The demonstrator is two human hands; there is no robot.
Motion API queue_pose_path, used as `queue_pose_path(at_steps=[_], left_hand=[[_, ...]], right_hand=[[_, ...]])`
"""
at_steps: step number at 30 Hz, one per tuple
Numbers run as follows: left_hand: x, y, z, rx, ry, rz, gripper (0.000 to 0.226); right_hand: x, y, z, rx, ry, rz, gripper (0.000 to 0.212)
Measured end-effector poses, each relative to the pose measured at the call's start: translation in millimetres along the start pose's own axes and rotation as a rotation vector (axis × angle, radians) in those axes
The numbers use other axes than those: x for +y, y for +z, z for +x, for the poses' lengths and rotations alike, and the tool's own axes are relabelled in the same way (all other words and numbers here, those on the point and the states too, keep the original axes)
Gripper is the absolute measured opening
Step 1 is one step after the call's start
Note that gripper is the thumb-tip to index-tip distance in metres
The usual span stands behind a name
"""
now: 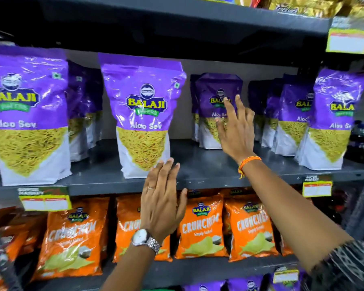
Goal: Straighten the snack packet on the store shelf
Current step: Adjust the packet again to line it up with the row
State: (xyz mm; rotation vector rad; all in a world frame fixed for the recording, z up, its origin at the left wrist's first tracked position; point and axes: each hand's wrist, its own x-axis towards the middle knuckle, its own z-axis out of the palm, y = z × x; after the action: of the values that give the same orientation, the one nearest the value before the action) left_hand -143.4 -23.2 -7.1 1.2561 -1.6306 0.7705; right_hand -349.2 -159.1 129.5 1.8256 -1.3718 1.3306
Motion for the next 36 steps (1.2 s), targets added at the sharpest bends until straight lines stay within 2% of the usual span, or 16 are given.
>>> queue_pose_path(at_steps=[5,10,18,25,29,36], left_hand=[[22,36,7,-0.065,-0.028,-0.003,0.060],[29,56,4,-0.063,-0.017,0.165,0.052],[26,65,4,-0.026,-0.001,0.311,0.050],[24,71,3,0.049,0.012,0.329,0.053],[23,74,3,0.073,0.023,0.334,0.053],[22,76,3,0.082,0.024,0.344,0.055]], right_hand=[[19,29,9,-0.156,0.000,-0.047,0.064],[34,70,16,-0.282,0.049,-0.041,0.067],[40,103,35,-0.312,0.027,-0.072,0.076],[43,114,36,-0.355,0.031,-0.072,0.077],[42,115,33,-0.377,0.033,-0.041,0.086],[39,109,33,-0.361,0.048,-0.040,0.078]])
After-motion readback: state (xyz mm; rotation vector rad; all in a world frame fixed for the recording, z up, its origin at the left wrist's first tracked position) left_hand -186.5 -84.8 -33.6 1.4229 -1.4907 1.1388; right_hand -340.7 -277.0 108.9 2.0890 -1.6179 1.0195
